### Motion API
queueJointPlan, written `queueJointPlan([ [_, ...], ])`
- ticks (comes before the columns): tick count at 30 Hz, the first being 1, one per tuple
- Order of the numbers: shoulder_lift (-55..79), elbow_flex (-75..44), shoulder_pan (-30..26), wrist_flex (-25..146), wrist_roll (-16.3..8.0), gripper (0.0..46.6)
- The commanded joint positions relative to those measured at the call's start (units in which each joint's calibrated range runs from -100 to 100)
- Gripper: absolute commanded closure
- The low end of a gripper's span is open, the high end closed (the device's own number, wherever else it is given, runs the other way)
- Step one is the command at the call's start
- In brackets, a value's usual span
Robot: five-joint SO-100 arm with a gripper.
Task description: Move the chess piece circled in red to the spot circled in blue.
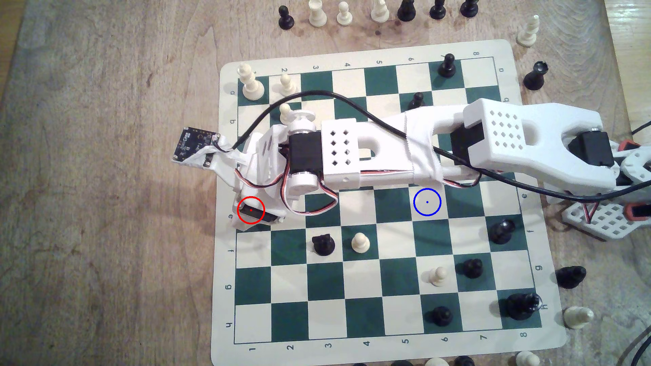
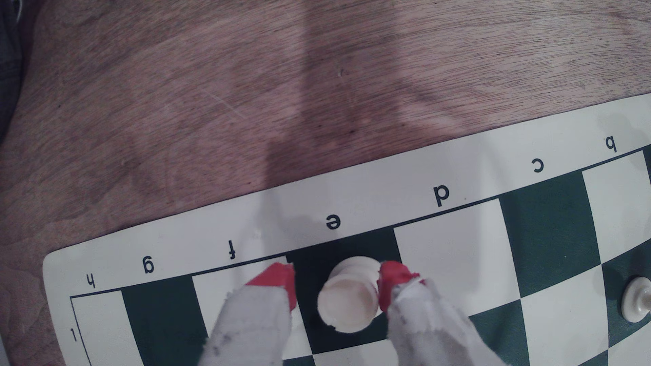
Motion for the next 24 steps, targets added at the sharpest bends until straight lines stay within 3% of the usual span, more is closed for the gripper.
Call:
queueJointPlan([
  [1,-2.7,-5.0,-0.5,0.0,0.1,35.6],
  [8,-2.5,-5.0,-0.5,0.1,0.2,40.3],
  [13,-2.7,-5.0,-0.6,0.4,0.1,46.2],
  [20,-6.1,-3.7,-0.4,0.3,0.1,46.3],
  [24,-14.3,7.0,-0.5,-1.9,0.1,46.3],
])
